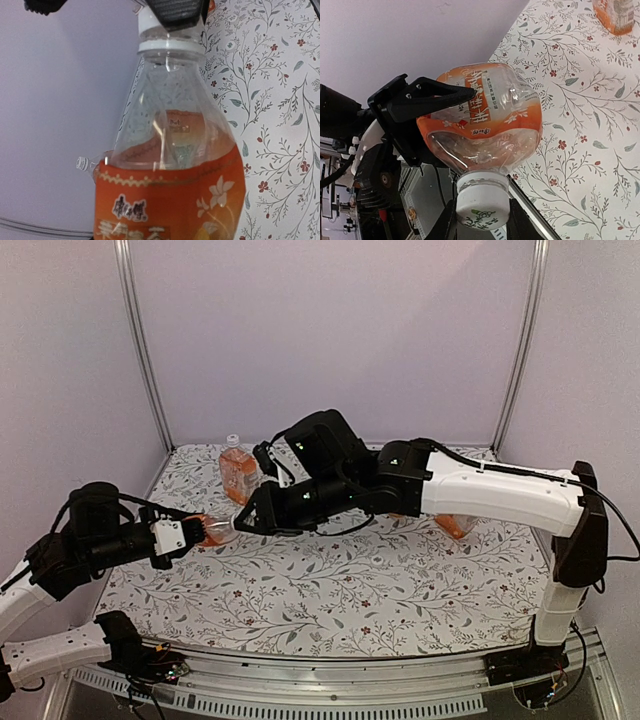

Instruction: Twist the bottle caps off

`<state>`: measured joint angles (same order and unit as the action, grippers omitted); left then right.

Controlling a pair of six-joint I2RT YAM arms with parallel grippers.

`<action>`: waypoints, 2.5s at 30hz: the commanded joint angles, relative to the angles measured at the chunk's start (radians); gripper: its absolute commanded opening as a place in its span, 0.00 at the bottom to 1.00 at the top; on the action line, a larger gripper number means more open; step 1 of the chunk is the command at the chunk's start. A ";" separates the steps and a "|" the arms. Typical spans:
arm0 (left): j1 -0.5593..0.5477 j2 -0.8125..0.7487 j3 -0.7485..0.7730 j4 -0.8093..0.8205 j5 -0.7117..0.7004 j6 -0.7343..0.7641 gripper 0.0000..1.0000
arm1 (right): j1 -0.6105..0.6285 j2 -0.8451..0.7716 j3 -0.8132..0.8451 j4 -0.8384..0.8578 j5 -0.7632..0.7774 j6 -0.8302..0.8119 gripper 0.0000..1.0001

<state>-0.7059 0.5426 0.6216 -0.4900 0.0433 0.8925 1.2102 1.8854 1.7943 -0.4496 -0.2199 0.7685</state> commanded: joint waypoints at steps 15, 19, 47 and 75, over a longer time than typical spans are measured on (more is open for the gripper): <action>-0.001 -0.016 0.003 -0.145 0.101 0.061 0.10 | 0.212 -0.144 -0.090 -0.042 0.510 -0.908 0.00; -0.002 -0.015 0.005 -0.173 0.113 0.066 0.10 | 0.301 -0.209 -0.224 0.064 0.756 -1.322 0.00; 0.176 -0.109 -0.158 0.248 0.323 -0.863 0.16 | -0.162 0.370 0.134 -0.670 0.406 -0.344 0.00; 0.364 -0.255 -0.322 0.390 0.697 -1.023 0.19 | -0.167 0.249 0.161 -0.426 0.143 -0.511 0.94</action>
<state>-0.3641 0.3035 0.3225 -0.1589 0.6006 -0.0845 1.0275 2.3268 1.9888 -1.0645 0.0925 0.3824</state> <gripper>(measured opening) 0.337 0.958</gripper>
